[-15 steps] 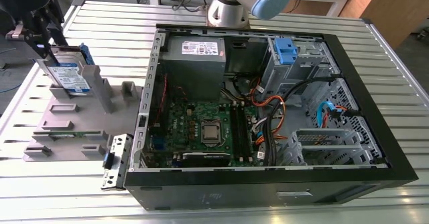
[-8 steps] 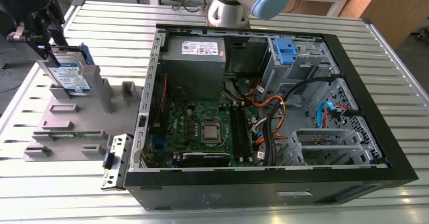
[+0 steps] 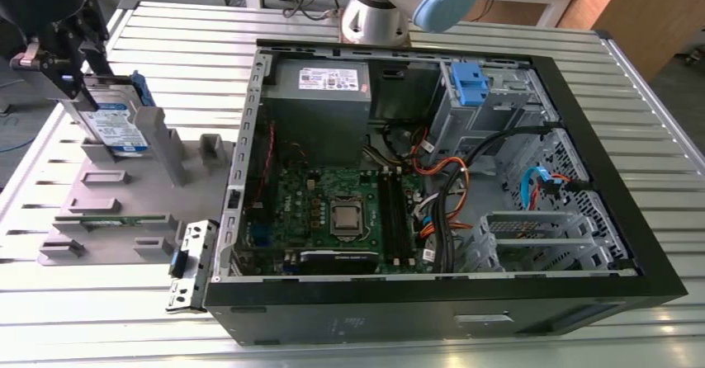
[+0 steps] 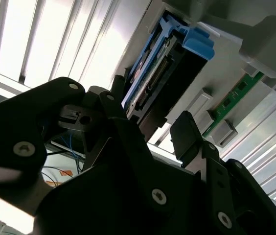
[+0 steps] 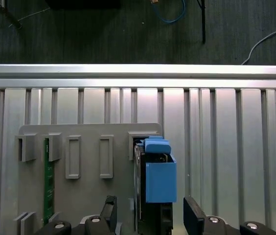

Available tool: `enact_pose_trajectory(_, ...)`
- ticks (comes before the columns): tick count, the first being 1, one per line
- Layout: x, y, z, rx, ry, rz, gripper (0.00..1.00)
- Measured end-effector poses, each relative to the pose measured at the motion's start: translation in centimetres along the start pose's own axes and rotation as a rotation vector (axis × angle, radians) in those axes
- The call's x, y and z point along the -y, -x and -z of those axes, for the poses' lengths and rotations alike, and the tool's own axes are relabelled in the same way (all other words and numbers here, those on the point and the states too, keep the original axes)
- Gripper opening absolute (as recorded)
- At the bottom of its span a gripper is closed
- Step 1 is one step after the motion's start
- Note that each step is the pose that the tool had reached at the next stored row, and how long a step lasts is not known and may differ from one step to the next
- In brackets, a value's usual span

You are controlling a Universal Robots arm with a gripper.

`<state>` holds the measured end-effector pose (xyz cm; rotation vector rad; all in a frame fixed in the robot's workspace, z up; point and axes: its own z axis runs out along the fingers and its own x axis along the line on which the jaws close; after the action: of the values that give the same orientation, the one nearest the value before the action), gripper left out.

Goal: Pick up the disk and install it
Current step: 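Pick up the disk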

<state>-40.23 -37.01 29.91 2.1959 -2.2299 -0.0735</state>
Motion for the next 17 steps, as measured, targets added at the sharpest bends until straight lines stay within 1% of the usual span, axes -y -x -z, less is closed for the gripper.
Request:
enact_pose_trajectory(5, 0.0, 0.0, -0.01, 0.0, 0.0, 0.002, 0.64)
enact_pose_trajectory(9, 0.0, 0.0, -0.03, -0.0017, 0.001, 0.04, 0.64)
enact_pose_trajectory(15, 0.0, 0.01, -0.03, -0.0017, 0.001, 0.041, 0.64)
enact_pose_trajectory(17, 0.0, 0.1, -0.04, -0.0016, 0.0009, 0.041, 0.64)
